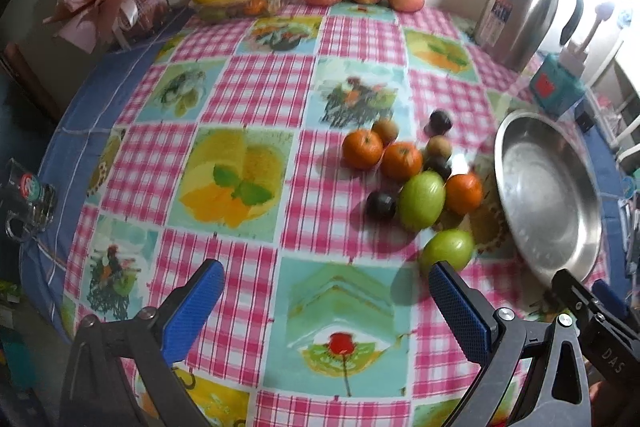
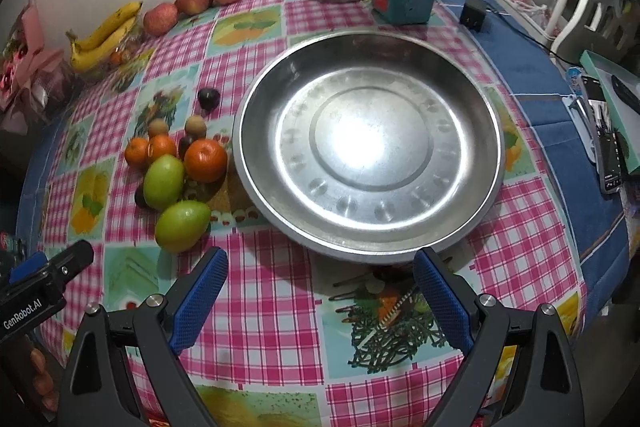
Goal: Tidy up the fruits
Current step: 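Close the right gripper on the green mango while the left tool approaches the fruit pile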
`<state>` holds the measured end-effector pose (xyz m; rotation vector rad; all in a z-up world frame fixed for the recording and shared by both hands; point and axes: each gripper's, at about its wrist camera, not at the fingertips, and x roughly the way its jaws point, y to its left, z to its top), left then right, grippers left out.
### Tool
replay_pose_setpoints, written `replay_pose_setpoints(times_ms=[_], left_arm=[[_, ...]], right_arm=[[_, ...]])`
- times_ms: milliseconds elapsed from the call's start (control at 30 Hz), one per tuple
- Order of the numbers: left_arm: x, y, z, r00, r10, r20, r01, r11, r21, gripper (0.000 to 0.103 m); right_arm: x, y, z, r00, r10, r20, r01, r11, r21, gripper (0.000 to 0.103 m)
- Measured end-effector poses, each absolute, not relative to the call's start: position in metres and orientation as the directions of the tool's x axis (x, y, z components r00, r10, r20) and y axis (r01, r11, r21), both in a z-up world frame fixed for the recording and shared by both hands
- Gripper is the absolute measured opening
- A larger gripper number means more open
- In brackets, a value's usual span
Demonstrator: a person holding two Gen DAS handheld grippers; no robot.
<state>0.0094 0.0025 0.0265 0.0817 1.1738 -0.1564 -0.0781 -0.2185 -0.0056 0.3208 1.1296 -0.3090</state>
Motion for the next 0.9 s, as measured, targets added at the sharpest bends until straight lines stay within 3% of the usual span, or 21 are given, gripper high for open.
replay_pose_setpoints(times_ms=[633,900], left_arm=[[0.071,-0.01,0.052,0.442,-0.204,-0.874,0.089,0.979,-0.184,0.103],[0.091,0.008,0.047,0.46,-0.172,-0.871,0.027,0.983,-0.18,0.103]], right_arm=[[-0.025,-0.21,0.03,0.442,-0.05,-0.896,0.449,0.877,0.173,0.094],[0.0,-0.206,0.021,0.421,-0.043,-0.906,0.47,0.865,0.177,0.094]])
